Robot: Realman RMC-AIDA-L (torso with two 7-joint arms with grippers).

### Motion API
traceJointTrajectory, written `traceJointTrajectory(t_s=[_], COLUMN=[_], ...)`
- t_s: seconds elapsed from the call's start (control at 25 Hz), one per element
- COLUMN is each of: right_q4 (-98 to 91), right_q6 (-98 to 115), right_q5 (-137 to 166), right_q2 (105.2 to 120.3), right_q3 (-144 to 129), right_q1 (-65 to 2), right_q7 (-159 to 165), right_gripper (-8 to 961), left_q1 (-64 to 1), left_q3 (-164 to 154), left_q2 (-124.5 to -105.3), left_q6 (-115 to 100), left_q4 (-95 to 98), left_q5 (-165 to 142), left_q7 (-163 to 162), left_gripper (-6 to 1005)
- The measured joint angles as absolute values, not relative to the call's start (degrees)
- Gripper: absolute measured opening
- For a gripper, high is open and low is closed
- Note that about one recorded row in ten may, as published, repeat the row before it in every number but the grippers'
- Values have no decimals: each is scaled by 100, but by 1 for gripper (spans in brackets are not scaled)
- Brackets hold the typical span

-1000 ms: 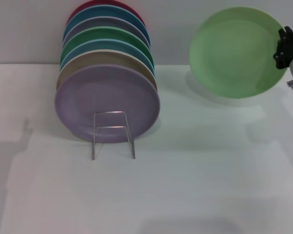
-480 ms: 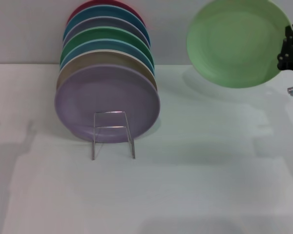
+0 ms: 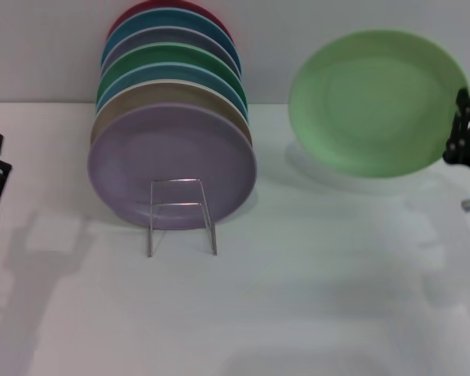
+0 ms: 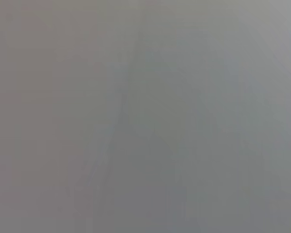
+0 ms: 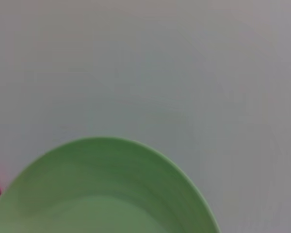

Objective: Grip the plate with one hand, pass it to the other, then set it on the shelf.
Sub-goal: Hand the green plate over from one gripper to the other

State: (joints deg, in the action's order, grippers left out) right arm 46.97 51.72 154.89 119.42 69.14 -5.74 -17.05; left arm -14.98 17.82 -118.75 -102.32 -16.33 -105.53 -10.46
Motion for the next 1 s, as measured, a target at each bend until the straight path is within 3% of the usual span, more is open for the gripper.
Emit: traceJointTrajectory(t_s=[0.44,1.0], right_q4=[4719,4515], right_q6=[6732,7992], right_q5=[15483,13184], right_q2=[11957,11954], right_q3=[5410,2891], right_q1=[473,514], right_q7=[-2145,-3636], right_gripper=[18,19], left_q1=[-1432,-1414], left_q3=[848,-55], left_q2=[-11887,-11908], left_q6=[-10353,-9837], left_q4=[-1714,-2142], left_q5=[-10566,-10571], left_q7=[-885,-174], left_gripper=[858,858])
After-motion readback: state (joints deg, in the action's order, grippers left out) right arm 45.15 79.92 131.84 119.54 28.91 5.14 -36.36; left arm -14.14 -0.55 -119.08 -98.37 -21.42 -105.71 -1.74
